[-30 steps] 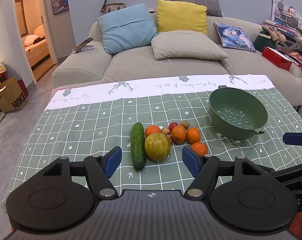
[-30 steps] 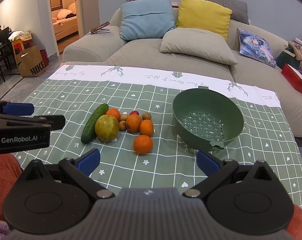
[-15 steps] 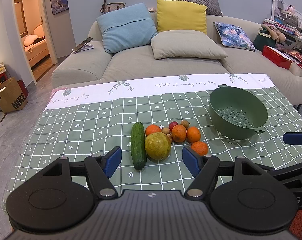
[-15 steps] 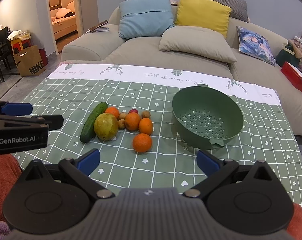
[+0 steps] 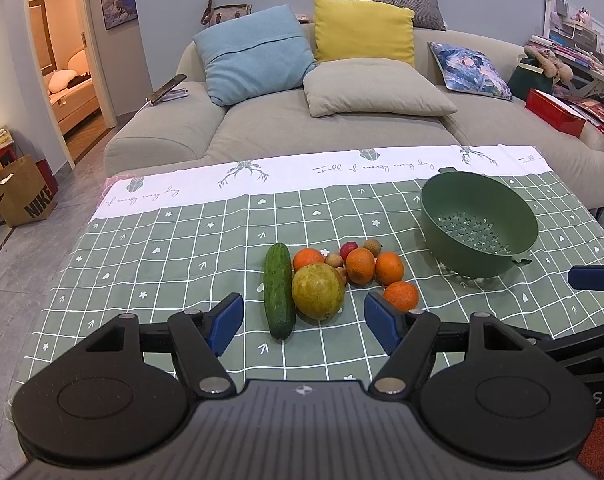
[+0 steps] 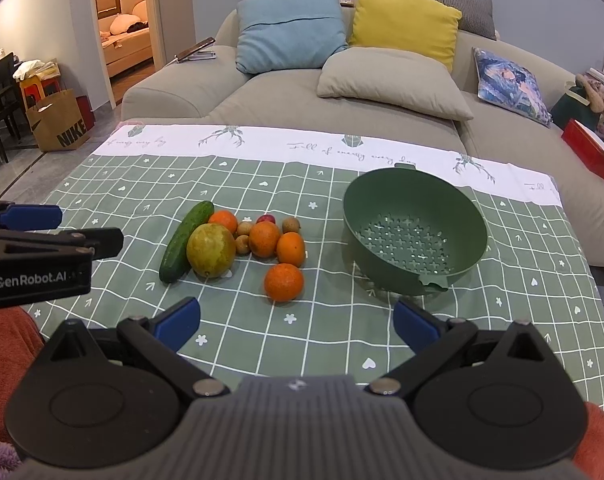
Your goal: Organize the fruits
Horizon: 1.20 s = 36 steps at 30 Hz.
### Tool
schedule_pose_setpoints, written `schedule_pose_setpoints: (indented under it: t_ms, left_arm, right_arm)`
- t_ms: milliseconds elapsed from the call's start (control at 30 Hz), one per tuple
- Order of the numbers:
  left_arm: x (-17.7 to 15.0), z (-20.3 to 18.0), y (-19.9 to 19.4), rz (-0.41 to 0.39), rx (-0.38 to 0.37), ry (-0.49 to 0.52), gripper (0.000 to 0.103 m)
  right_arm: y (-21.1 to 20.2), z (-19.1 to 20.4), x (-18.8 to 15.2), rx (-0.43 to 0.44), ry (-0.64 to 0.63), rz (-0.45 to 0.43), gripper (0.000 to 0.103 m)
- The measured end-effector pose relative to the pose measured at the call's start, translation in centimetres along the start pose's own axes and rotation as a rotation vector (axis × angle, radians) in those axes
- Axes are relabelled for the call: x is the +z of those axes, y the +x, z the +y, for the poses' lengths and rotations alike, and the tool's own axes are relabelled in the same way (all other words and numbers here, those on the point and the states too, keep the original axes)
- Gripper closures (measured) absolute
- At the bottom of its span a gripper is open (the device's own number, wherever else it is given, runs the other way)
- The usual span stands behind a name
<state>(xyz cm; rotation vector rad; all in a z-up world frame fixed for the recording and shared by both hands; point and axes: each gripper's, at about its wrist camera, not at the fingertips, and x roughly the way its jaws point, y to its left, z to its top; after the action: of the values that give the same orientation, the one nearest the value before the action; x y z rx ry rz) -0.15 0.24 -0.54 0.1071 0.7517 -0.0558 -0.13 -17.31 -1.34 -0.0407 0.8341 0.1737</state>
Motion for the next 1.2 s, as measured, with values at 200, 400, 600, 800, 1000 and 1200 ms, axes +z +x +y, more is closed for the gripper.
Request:
schedule_pose_setpoints:
  t_ms: [200, 400, 600, 800, 1000, 1200]
  left_arm:
    - [0.0, 0.1, 0.0, 0.001, 0.001, 0.000, 0.022]
    - [0.0, 0.1, 0.0, 0.002, 0.001, 0.000, 0.022]
    - [0.0, 0.1, 0.0, 0.003, 0.000, 0.001, 0.022]
    - [-0.1, 0.4, 0.2, 0.005, -0.001, 0.000, 0.022]
    - [0.3, 1.0, 1.1, 0.018, -0.010, -0.013, 0.022]
    - [0.7, 2.0, 3.2, 0.068, -0.038, -0.047, 0.034]
  right_arm:
    - [0.0, 0.0, 0.0, -0.001, 0.000, 0.000, 0.004]
    - [0.1, 0.0, -0.1, -0.001, 0.001, 0.001, 0.005]
    - [0.1, 0.0, -0.1, -0.001, 0.001, 0.001, 0.004]
    - [0.2, -0.1, -0.1, 0.002, 0.004, 0.003, 0.004]
    - [1.2, -0.6, 0.0, 0.043, 0.021, 0.003, 0.005]
    - [3.0, -0.6, 0.1, 0.083, -0.002, -0.027, 0.006]
